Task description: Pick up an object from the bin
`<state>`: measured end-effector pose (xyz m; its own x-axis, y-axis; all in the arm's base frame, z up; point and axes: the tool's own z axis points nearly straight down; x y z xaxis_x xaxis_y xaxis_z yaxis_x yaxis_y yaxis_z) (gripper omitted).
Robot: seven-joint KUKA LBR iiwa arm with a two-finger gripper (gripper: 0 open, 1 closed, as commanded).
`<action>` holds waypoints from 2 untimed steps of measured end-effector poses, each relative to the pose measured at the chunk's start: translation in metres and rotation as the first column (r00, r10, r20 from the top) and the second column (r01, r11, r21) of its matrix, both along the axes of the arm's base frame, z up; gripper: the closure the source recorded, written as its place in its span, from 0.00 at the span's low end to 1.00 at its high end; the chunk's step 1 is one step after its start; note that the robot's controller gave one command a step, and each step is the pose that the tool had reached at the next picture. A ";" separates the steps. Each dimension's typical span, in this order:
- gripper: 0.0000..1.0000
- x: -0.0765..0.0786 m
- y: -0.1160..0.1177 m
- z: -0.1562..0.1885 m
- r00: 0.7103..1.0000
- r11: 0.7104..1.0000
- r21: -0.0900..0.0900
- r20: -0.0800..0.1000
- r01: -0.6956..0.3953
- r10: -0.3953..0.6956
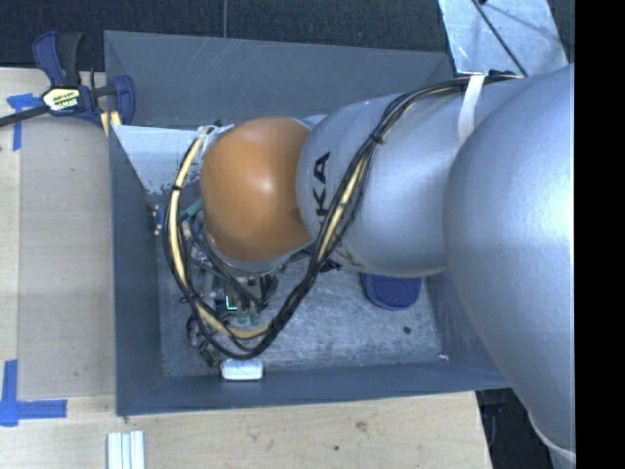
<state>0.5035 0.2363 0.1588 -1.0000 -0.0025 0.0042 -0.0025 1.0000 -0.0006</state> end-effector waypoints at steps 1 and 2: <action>0.00 -0.002 -0.075 -0.080 0.997 0.998 -0.001 0.007 -0.071 0.071; 1.00 -0.001 -0.069 -0.075 0.997 0.997 0.005 0.012 -0.075 0.075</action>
Offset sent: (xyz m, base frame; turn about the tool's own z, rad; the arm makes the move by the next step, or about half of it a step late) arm -0.0029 -0.0707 -0.0767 -0.0755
